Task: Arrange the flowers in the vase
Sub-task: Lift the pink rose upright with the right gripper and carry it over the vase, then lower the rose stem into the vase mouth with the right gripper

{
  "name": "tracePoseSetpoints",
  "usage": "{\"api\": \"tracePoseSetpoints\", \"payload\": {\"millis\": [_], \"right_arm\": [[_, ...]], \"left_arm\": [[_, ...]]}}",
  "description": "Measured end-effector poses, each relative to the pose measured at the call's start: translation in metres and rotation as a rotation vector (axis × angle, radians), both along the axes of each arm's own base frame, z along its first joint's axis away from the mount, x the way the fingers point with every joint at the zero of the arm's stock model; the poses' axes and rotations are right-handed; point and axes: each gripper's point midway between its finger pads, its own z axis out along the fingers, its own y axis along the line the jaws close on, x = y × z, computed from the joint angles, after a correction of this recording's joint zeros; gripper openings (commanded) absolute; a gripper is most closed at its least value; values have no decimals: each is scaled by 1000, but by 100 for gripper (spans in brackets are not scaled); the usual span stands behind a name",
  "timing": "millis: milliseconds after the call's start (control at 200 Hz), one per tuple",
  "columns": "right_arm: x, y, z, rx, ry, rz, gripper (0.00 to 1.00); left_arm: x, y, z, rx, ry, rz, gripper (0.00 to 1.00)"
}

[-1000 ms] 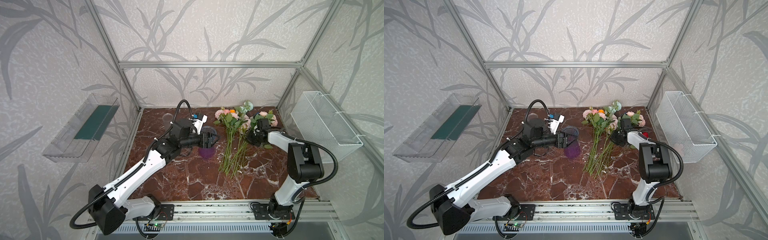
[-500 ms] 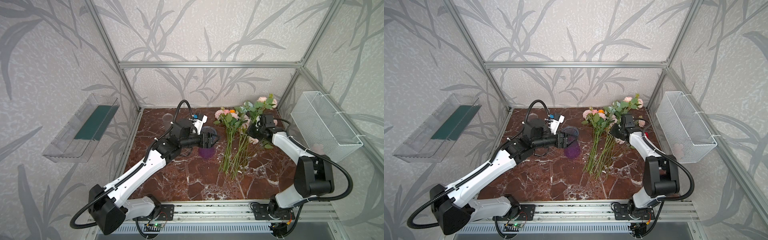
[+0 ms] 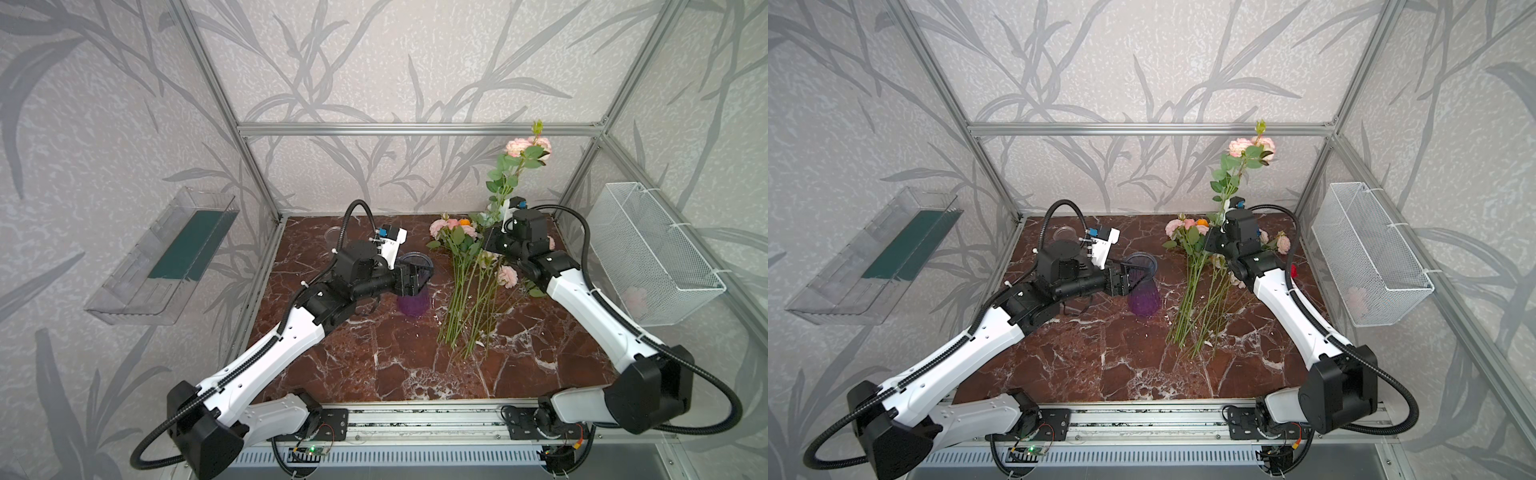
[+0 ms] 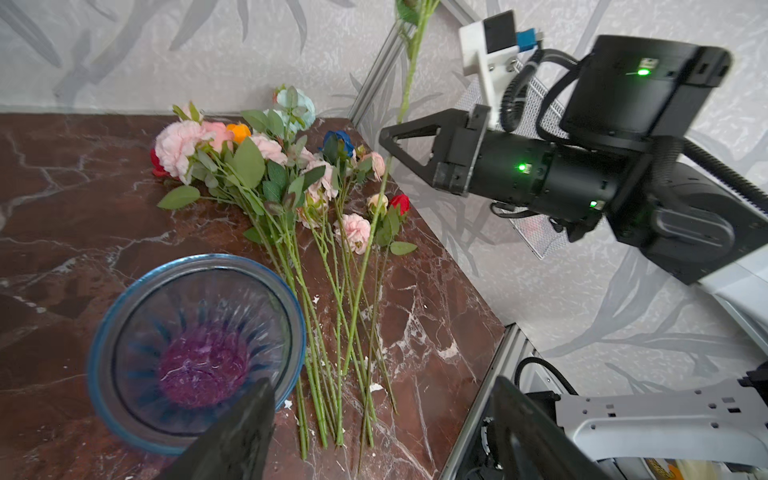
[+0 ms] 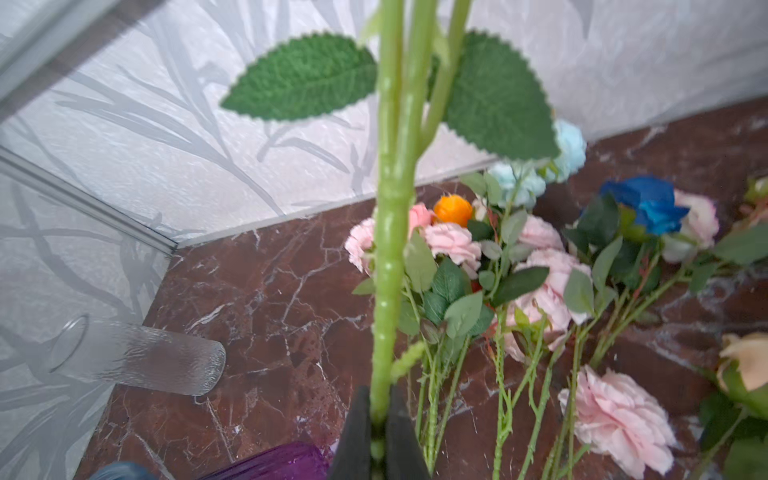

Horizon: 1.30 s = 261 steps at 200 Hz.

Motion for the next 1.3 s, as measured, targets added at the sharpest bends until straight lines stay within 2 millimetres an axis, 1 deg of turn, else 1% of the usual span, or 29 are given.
{"api": "tracePoseSetpoints", "payload": {"millis": [70, 145, 230, 350, 390, 485, 535, 600, 670, 710, 775, 820, 980, 1105, 1185, 1255, 1305], "right_arm": [[-9, 9, 31, -4, -88, 22, 0], [-21, 18, 63, -6, -180, 45, 0], [-35, 30, 91, -6, -263, 74, 0], [-49, 45, 133, 3, -372, 110, 0], [-52, 48, 146, 12, -403, 119, 0], [-60, 53, 180, 39, -480, 131, 0], [-64, 55, 196, 55, -514, 138, 0], [-67, 60, 218, 78, -559, 147, 0], [-68, 68, 233, 97, -591, 161, 0], [-68, 74, 238, 104, -601, 174, 0], [-66, 84, 240, 108, -602, 194, 0], [-63, 92, 237, 108, -595, 210, 0], [-52, 117, 211, 87, -538, 251, 0], [-49, 131, 181, 68, -480, 279, 0], [-48, 138, 158, 57, -441, 292, 0], [-47, 145, 133, 45, -403, 305, 0], [-47, 150, 111, 29, -371, 315, 0]], "left_arm": [[1, 12, 8, -11, -48, 51, 92], [4, 32, 15, -26, -108, 140, 99], [10, 60, 19, -48, -164, 269, 99], [23, 103, 18, -84, -196, 466, 99], [27, 118, 17, -104, -199, 533, 99], [35, 144, 16, -135, -190, 652, 99], [39, 153, 18, -151, -187, 695, 99], [41, 159, 18, -165, -180, 720, 99], [42, 159, 17, -171, -172, 725, 98], [44, 159, 16, -175, -167, 726, 98], [46, 157, 13, -177, -155, 723, 97], [47, 156, 11, -175, -148, 721, 97], [48, 153, 8, -178, -133, 712, 96], [48, 151, 8, -184, -128, 704, 96], [49, 150, 7, -188, -124, 700, 96], [49, 149, 6, -187, -120, 695, 95], [50, 147, 4, -185, -113, 690, 95]]}}
